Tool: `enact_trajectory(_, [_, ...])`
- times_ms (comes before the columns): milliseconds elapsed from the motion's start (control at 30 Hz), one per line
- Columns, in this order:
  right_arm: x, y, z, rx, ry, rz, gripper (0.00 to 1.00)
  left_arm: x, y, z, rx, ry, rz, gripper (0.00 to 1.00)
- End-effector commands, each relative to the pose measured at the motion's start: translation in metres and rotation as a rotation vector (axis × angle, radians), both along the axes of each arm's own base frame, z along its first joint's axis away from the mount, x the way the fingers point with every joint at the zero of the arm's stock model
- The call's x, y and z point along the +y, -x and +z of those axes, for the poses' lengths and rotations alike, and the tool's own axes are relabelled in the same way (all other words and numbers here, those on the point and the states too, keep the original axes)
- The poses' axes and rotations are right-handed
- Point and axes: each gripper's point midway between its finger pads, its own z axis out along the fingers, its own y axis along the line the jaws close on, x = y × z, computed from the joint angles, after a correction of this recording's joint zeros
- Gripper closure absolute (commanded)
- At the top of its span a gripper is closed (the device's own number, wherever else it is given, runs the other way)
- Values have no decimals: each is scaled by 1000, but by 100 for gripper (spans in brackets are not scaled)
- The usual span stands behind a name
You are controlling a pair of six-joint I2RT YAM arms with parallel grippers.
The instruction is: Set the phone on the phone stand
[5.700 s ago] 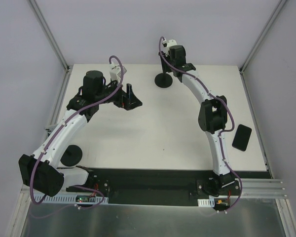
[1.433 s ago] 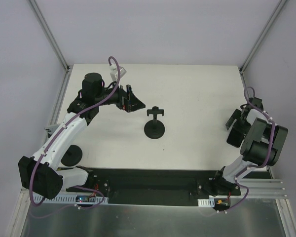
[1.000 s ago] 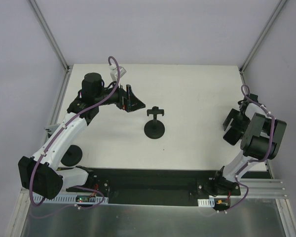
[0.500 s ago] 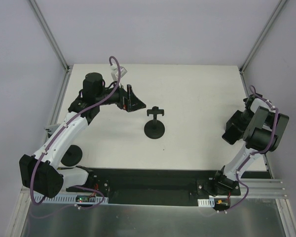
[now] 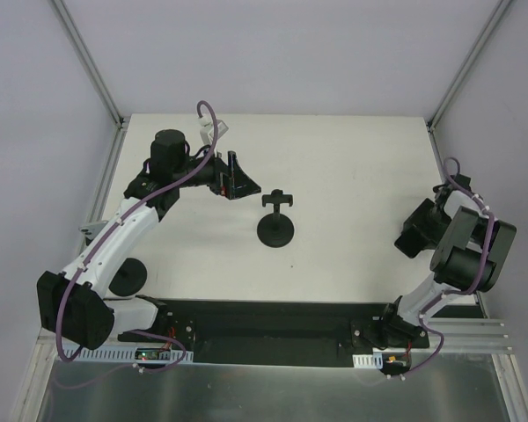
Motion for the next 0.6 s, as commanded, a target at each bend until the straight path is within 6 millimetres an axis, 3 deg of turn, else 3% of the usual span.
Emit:
enact_trajectory(0, [26, -13, 9, -146, -89, 6, 99, -4, -2, 2, -38, 2, -9, 3])
enact_trajectory(167, [47, -18, 15, -236, -127, 46, 99, -7, 0, 2, -16, 14, -35, 3])
enact_trajectory(333, [82, -29, 25, -310, -175, 138, 99, -5, -2, 0, -30, 2, -18, 3])
enact_trajectory(567, [107, -46, 40, -465, -202, 206, 99, -7, -1, 1, -18, 10, -33, 3])
